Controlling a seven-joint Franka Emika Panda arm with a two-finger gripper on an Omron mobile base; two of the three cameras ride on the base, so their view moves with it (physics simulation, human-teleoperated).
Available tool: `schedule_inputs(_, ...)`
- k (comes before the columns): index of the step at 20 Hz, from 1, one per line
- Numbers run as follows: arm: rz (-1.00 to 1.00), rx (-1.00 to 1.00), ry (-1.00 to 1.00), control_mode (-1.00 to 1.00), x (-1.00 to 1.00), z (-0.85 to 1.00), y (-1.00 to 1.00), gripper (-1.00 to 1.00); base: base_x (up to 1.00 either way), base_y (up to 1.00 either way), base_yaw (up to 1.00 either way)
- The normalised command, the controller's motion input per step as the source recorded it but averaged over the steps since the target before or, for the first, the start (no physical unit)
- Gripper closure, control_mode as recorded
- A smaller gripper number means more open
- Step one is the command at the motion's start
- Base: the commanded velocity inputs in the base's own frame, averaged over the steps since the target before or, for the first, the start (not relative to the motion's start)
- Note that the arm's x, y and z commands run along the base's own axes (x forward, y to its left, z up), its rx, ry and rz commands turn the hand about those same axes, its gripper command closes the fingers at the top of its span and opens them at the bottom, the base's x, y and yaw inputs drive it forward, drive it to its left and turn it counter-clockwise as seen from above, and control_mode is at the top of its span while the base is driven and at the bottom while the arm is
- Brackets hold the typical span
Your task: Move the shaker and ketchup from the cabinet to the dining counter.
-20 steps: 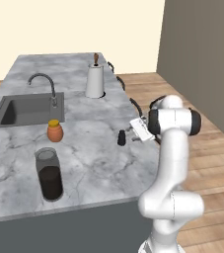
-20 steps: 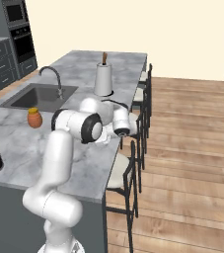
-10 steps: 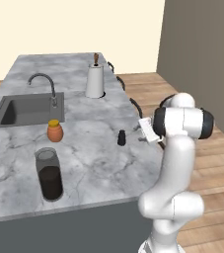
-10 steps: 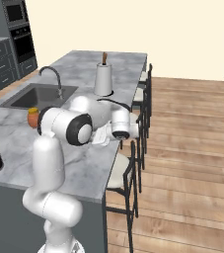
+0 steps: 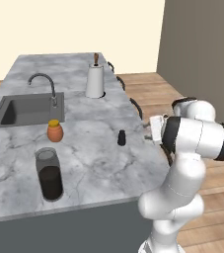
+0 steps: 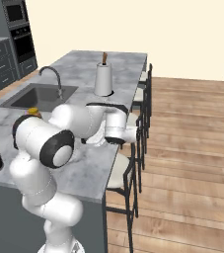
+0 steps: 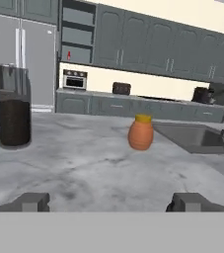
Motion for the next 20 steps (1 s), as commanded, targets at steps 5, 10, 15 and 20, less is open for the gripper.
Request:
schedule_inputs(5,-0.31,-0.03,0.08,-1.0,-0.43,0.46,-0.06,-1.0,0.0,0.0,0.0)
schedule_inputs(10,-0.22,-0.18,0.18,-1.0,-0.33,0.49,0.0,-1.0,0.0,0.0,0.0)
schedule_inputs(15,-0.19,-0.09,0.33,-1.0,-0.32,0.51,0.05,-1.0,0.0,0.0,0.0)
schedule_inputs(20,-0.25,-0.01,0.27,-1.0,-0.46,0.35,0.01,-1.0,0.0,0.0,0.0)
